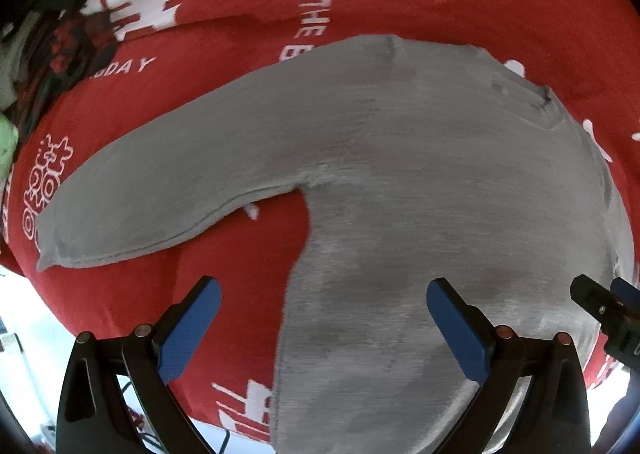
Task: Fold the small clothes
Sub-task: 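Grasp the sweatshirt sleeve cuff with the left tool and lift it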
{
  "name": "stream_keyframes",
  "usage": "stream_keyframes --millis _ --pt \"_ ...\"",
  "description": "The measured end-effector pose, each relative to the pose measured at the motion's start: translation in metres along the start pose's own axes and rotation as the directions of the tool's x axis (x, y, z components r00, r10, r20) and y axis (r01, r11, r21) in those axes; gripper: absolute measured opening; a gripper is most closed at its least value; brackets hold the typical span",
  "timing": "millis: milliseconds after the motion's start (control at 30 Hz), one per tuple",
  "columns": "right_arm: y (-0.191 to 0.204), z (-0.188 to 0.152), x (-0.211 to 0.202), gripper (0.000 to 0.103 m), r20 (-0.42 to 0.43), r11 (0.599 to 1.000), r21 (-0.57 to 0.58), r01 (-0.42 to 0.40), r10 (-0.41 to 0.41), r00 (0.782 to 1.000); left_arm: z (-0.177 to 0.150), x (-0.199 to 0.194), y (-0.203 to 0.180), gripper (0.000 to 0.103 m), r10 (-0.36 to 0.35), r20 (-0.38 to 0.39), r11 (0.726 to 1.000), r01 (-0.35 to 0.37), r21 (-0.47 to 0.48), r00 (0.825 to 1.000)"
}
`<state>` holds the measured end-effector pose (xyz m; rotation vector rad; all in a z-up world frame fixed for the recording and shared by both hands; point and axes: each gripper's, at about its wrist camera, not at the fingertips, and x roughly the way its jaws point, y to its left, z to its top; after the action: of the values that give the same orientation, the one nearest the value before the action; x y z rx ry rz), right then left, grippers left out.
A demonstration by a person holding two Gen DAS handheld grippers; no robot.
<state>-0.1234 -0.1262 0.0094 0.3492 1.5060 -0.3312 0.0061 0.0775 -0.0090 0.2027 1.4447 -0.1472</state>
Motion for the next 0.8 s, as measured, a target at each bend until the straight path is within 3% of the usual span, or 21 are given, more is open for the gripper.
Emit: stream_keyframes --millis 300,400,467,600,700,800 --pt "0.061 -0.004 0.007 0.103 -0.014 0.991 -0.126 -0.045 0.043 0.999 -0.009 0.011 0.06 0.103 -0.06 0.012 0.988 0.061 -0.142 0.998" --pt "0.083 -0.007 0.009 0.103 -0.021 0.983 -0.172 -0.064 0.061 0.998 -0.015 0.016 0.093 0.103 -0.118 0.038 0.964 0.123 -0.236 0.992" --pt "0.097 -0.01 0.012 0.103 -0.031 0.977 -0.199 -0.078 0.073 0.997 -0.021 0.02 0.121 0.103 -0.167 0.082 0.93 0.184 -0.317 0.983" --pt "0.118 -0.014 0.016 0.103 -0.046 0.965 -0.241 -0.104 0.096 0.994 -0.037 0.03 0.171 0.103 -0.267 0.197 0.822 0.33 -0.464 0.943" --pt "0.131 -0.018 0.019 0.103 -0.057 0.956 -0.268 -0.121 0.109 0.992 -0.045 0.052 0.193 0.103 -0.395 0.265 0.689 0.475 -0.548 0.88" --pt "0.14 -0.02 0.023 0.103 -0.07 0.949 -0.284 -0.136 0.121 0.99 -0.045 0.073 0.197 0.103 -0.495 0.314 0.577 0.577 -0.578 0.81"
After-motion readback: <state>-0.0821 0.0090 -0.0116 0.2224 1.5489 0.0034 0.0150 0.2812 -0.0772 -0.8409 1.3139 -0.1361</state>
